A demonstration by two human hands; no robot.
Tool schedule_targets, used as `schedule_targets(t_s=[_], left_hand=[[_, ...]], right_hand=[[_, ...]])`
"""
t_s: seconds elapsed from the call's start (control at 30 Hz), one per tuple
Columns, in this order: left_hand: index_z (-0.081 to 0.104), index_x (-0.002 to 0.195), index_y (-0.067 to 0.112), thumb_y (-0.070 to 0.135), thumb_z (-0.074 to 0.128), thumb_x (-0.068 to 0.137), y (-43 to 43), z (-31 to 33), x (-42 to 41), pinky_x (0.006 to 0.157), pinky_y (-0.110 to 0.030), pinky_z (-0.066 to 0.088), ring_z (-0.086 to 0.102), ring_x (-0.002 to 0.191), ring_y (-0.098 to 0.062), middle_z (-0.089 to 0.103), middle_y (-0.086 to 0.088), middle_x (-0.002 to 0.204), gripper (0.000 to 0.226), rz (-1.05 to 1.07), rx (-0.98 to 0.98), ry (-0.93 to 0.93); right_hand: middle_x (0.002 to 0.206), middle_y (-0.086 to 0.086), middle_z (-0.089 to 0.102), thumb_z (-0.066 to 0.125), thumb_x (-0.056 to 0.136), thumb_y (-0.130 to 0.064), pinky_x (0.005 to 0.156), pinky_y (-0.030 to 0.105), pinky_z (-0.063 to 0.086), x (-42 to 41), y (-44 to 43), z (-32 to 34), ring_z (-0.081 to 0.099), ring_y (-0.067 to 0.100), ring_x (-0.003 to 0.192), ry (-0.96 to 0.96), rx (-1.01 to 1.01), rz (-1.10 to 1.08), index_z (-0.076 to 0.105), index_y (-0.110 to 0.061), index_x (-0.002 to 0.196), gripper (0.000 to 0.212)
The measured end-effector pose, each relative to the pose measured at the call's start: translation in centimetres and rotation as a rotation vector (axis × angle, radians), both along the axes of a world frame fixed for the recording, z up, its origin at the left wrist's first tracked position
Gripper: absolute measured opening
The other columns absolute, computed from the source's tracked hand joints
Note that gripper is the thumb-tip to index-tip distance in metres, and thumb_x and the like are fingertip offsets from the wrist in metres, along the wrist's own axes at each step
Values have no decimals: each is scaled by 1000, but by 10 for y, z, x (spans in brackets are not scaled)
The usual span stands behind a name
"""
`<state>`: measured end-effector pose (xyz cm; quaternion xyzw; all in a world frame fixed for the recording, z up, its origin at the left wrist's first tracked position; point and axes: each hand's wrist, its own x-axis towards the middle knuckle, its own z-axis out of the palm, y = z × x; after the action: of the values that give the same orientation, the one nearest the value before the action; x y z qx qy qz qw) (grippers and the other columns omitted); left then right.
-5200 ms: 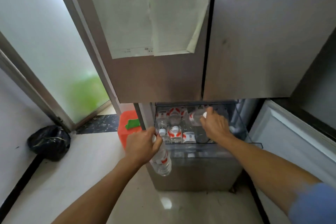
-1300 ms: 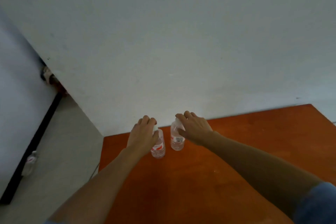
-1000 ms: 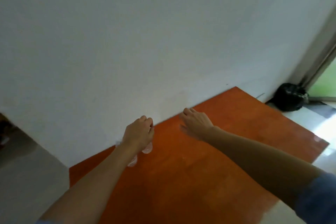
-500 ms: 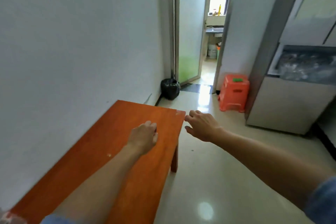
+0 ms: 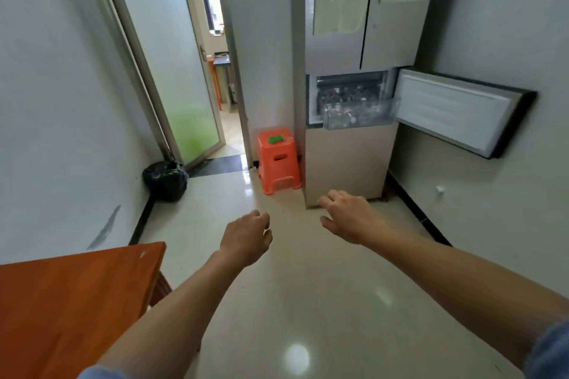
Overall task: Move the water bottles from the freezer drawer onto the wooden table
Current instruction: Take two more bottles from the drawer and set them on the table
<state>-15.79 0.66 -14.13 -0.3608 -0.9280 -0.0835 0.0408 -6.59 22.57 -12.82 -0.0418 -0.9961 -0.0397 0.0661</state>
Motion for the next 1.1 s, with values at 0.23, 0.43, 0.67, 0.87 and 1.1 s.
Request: schedule_targets(t_s=[0.23, 0.43, 0.67, 0.87, 1.1], left_hand=[[58, 98, 19, 31, 51, 92, 149, -10, -84, 68, -28, 44, 54, 79, -16, 60, 2, 101, 16, -183, -1, 17], [57, 94, 19, 32, 50, 91, 267, 5, -182, 75, -39, 53, 59, 85, -20, 60, 3, 100, 15, -302, -14, 22], [59, 92, 17, 28, 50, 89, 397, 17, -279, 72, -40, 53, 61, 84, -23, 60, -1, 96, 15, -371, -17, 4], [58, 94, 17, 29, 49, 88, 498, -2, -350, 69, -35, 47, 60, 89, -26, 59, -3, 100, 16, -372, -43, -9], [58, 94, 19, 32, 49, 89, 589, -10, -434, 74, -38, 54, 62, 86, -23, 59, -1, 97, 16, -260, -33, -41]], right_hand=[[111, 5, 55, 45, 94, -42, 66, 32, 41, -51, 134, -18, 55, 23, 102, 16, 7, -134, 51, -18, 122, 36], [113, 5, 54, 45, 95, -43, 76, 37, 49, -131, 248, 0, 54, 25, 105, 51, -6, -286, 50, -18, 120, 36], [111, 3, 53, 45, 95, -44, 76, 37, 51, -202, 367, 7, 55, 23, 103, 79, -54, -387, 50, -20, 120, 35], [115, 2, 53, 43, 96, -45, 79, 36, 50, -277, 472, -11, 54, 21, 105, 42, -91, -395, 47, -21, 125, 38], [117, 1, 55, 44, 96, -44, 74, 32, 43, -378, 580, -14, 56, 20, 103, 40, -160, -324, 48, -22, 126, 37]])
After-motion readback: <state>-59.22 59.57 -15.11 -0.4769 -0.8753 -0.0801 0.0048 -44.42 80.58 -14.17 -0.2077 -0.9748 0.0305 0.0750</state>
